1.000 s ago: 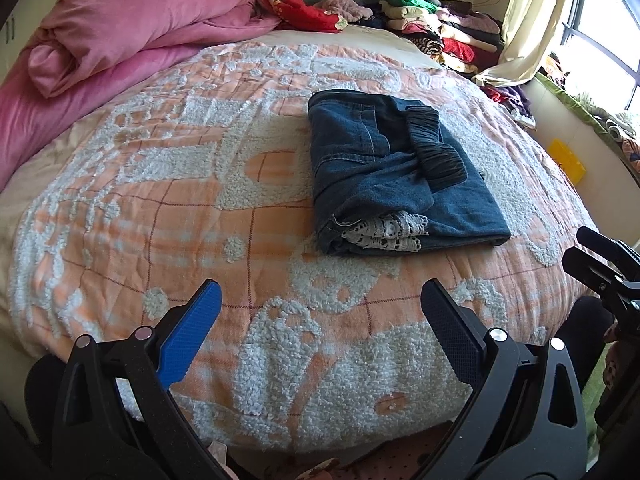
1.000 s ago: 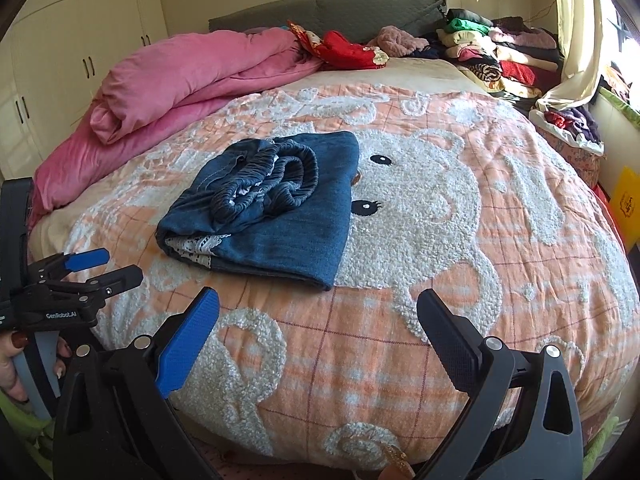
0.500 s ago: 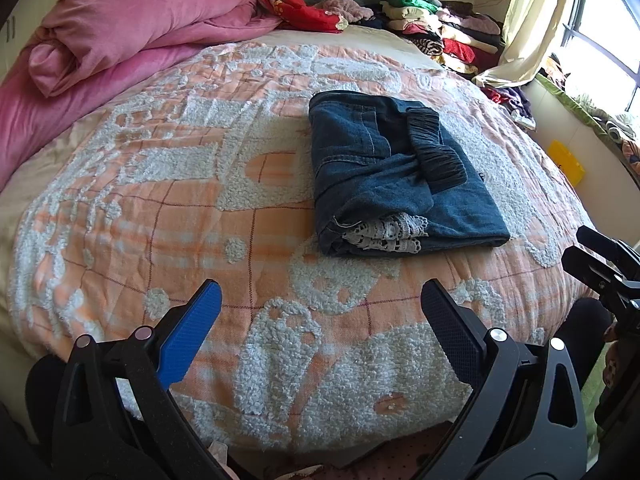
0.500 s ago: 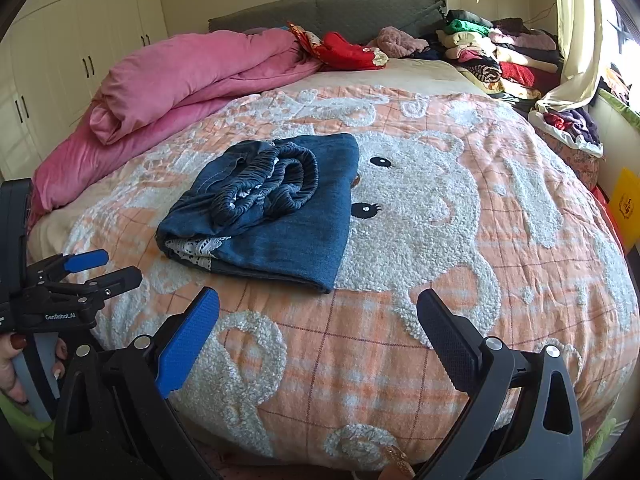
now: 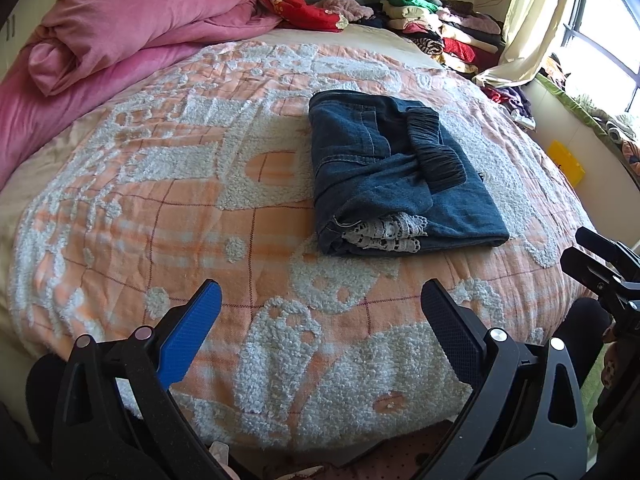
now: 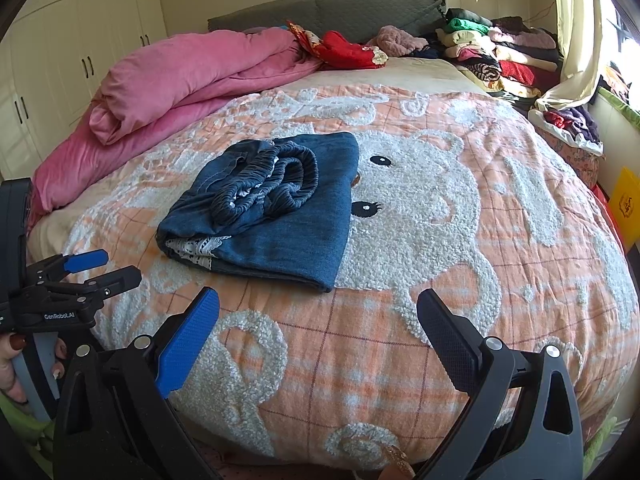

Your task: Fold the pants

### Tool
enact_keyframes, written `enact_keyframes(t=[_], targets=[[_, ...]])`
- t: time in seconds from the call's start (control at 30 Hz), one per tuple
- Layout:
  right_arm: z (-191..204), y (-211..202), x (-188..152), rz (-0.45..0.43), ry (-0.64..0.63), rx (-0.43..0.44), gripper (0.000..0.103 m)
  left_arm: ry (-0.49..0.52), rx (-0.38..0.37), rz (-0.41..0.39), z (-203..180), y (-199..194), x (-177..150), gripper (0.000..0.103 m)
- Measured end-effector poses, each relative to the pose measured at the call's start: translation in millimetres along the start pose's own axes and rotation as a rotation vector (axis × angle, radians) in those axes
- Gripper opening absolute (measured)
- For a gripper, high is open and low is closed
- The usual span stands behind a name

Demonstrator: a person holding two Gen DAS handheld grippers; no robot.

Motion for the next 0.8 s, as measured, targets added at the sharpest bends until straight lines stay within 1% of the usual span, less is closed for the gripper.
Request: enact_keyframes(t=[0.8], targets=[[1.1,0.2,-0.8,0.001,0.0,-0.001,0.099,0.002,0.016,0.005,1.4,-1.7,-0.5,0.094]])
Point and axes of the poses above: each gripper's, at about its wrist camera, not at the fingertips, and y roughly the way its jaws point, z to its left, x to its top, the point moved 2 cm from there along y, roughly the way its jaws point, and after that the axes turned 1 degree about -y, right-handed, at the moved point
